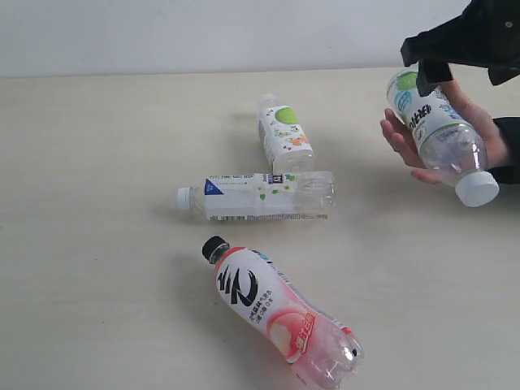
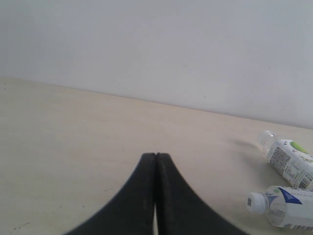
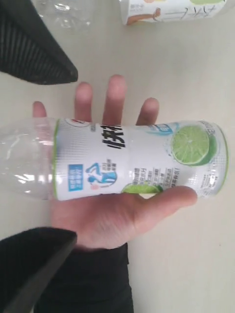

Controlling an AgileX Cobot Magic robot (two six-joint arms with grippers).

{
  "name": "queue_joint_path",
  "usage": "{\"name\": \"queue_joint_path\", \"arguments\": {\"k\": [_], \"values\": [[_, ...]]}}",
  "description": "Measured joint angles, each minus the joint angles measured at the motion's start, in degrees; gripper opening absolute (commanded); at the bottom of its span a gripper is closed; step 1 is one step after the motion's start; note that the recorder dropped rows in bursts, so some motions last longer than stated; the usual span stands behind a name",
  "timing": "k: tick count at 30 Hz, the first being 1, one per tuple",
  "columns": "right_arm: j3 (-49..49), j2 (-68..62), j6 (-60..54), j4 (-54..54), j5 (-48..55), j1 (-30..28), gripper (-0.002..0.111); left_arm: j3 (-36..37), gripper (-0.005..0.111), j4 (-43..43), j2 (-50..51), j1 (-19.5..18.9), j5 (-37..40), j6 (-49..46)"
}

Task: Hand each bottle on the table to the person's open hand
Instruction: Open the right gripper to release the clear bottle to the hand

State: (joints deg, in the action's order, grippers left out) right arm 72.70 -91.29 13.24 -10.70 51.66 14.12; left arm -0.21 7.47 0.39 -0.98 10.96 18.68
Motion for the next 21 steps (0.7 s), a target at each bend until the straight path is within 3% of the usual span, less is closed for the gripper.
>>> {"name": "queue_joint_path", "arguments": {"k": [3, 6, 12, 21], "values": [[0.00, 2.84, -2.79, 2.04, 3.50, 0.00, 0.024, 0.00, 0.000, 0.00, 0.00, 0.00, 0.00, 0.00], [0.00, 6.60, -5.39, 5.28, 6.51, 0.00, 0.002, 0.00, 0.000, 0.00, 0.00, 0.00, 0.00, 0.00], [-6.83, 16.56, -11.85, 13.30, 6.33, 0.00, 0.000, 0.00, 0.000, 0.00, 0.00, 0.00, 0.00, 0.00], [-30.43, 37.63, -17.09, 14.58, -5.80, 0.00, 0.000, 0.00, 0.000, 0.00, 0.00, 0.00, 0.00, 0.00]]}}
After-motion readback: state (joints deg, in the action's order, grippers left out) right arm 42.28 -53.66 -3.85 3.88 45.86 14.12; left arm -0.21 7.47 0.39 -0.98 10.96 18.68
